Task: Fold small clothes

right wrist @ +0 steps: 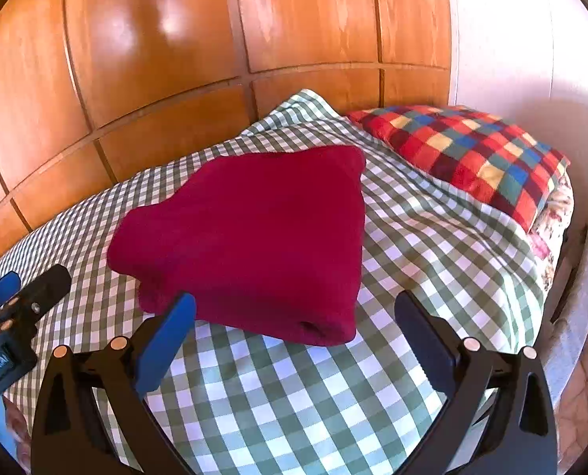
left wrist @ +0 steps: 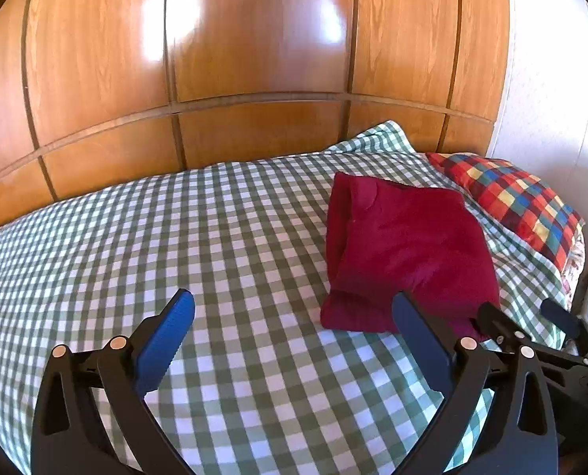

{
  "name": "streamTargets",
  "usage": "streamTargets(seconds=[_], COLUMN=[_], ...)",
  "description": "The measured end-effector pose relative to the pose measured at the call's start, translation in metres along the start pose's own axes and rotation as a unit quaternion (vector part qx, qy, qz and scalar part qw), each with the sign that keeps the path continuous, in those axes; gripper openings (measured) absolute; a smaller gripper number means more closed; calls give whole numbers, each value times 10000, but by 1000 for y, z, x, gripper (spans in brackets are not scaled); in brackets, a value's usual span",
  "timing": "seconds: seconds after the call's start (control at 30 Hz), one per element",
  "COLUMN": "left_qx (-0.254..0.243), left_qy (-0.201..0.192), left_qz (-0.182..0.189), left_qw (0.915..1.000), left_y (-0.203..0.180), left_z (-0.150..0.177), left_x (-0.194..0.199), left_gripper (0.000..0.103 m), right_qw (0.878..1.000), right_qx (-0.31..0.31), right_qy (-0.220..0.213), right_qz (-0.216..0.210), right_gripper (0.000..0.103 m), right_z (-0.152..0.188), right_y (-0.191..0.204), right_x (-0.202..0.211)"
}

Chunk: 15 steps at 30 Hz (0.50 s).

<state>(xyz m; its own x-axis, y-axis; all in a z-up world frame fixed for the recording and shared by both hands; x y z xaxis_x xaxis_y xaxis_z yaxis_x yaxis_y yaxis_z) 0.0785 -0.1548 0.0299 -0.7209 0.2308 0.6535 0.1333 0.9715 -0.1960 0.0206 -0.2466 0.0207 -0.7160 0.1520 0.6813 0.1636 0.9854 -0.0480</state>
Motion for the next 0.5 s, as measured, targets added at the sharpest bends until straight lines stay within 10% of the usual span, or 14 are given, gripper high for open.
streamTargets(seconds=[0.5], left_qx=[-27], left_qy=[-256], left_qz=[-18], left_qw=[9997], left_y=[1], left_z=[-2], left_x=[21], left_gripper=[99], right_qw=[9998], right_qx=[-15], right_qy=[-155], right_qz=[127], right_gripper=[101], right_z=[-3], right_y=[0], right_x=[17])
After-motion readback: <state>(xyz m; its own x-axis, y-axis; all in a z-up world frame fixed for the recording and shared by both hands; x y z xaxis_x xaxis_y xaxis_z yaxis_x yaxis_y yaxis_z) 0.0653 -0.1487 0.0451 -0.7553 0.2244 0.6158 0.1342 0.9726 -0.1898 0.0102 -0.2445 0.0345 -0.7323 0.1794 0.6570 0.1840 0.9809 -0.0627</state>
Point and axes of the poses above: each gripper's, at about its wrist camera, not at the fingertips, and x roughly against the way its jaws point, y to its left, z to its underside, the point moved 3 cm from there along -x, roughly the way its jaws point, and after that the axes turned 13 degrees about x, right-handed, at the moved point
